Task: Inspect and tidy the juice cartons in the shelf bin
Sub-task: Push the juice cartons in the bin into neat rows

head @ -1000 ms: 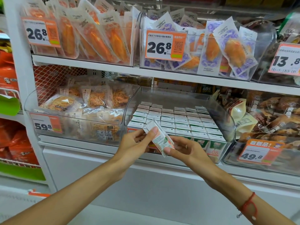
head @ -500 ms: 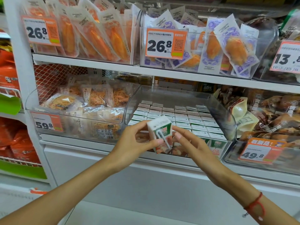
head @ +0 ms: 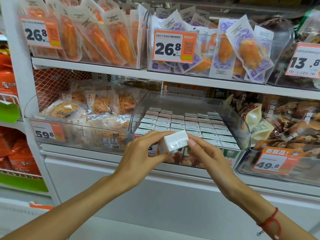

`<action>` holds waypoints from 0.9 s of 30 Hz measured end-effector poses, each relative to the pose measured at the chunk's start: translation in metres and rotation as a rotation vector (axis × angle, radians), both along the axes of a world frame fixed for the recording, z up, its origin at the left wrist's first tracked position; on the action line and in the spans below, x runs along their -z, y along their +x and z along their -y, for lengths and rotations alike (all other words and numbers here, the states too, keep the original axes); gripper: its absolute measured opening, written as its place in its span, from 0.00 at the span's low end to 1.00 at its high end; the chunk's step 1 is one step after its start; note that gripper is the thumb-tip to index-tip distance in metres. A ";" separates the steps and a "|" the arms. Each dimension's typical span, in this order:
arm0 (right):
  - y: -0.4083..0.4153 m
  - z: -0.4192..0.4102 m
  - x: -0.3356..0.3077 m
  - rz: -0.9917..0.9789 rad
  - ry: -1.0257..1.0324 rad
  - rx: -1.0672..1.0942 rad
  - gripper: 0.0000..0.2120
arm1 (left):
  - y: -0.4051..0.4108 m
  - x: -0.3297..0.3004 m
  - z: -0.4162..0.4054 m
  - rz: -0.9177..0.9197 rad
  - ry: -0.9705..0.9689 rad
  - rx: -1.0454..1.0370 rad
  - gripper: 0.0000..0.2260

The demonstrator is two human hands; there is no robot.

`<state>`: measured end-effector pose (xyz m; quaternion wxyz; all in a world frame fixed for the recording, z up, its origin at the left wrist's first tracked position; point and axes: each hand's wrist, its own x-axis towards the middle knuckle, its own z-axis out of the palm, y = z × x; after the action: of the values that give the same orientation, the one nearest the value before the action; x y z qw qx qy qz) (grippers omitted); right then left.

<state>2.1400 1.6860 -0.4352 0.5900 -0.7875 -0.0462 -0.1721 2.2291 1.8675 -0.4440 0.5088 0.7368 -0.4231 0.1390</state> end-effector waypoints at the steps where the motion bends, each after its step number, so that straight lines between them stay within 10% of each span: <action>1: 0.000 -0.001 0.000 0.013 -0.021 0.007 0.16 | 0.000 0.000 0.001 -0.087 -0.020 0.029 0.25; 8: 0.001 -0.008 0.005 0.021 -0.171 -0.030 0.24 | 0.002 -0.004 0.003 -0.736 -0.238 0.088 0.27; 17: 0.003 -0.018 -0.005 -0.038 0.142 0.147 0.18 | -0.006 -0.013 0.001 -1.467 -0.219 0.160 0.30; 27: 0.007 -0.008 -0.005 -0.359 0.326 0.058 0.15 | -0.008 -0.010 0.006 -1.304 -0.253 0.093 0.22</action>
<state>2.1470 1.6938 -0.4300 0.7029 -0.7008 0.1102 -0.0513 2.2211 1.8611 -0.4341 0.7484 0.5856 -0.0405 -0.3087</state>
